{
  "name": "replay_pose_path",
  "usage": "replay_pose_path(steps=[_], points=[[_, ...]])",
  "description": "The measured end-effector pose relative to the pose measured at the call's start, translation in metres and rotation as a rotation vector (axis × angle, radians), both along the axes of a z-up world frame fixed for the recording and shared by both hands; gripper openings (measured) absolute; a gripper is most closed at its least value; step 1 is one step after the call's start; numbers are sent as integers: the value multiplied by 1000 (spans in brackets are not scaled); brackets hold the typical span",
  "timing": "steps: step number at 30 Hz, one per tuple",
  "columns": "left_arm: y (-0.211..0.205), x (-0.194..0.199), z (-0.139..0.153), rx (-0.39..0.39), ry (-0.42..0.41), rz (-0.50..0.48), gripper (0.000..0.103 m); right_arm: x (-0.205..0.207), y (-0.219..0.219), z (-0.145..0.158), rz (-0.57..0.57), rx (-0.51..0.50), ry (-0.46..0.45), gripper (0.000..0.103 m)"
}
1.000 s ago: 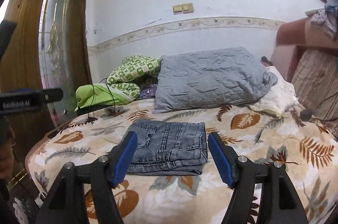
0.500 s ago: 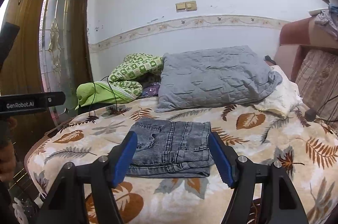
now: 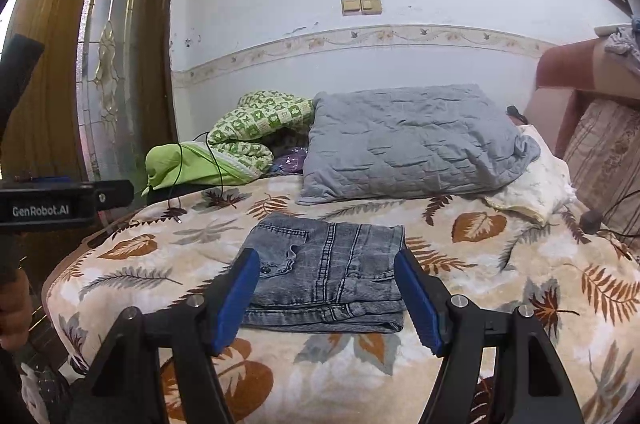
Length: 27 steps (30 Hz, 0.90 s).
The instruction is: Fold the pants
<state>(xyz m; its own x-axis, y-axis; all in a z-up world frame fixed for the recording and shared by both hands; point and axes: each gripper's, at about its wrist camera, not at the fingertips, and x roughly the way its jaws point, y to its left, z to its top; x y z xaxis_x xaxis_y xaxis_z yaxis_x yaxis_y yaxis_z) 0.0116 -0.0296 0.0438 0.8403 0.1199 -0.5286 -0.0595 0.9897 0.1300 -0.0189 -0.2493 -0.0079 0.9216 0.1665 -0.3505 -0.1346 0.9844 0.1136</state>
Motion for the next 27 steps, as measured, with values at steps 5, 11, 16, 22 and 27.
replay_pose_path(steps=[5, 11, 16, 22, 27], points=[[0, 0, -2, 1, 7, -3, 103, 1, 1, 0, 2, -4, 4, 73], [1, 0, -3, -5, 16, -5, 103, 1, 2, -1, 9, -10, 5, 73], [2, 1, -3, -6, 26, -7, 103, 1, 3, -1, 12, -13, 9, 73], [1, 1, -5, -1, 30, -17, 103, 1, 4, -2, 19, -17, 8, 73], [0, 1, -6, -10, 38, -27, 103, 1, 6, -2, 25, -22, 6, 73]])
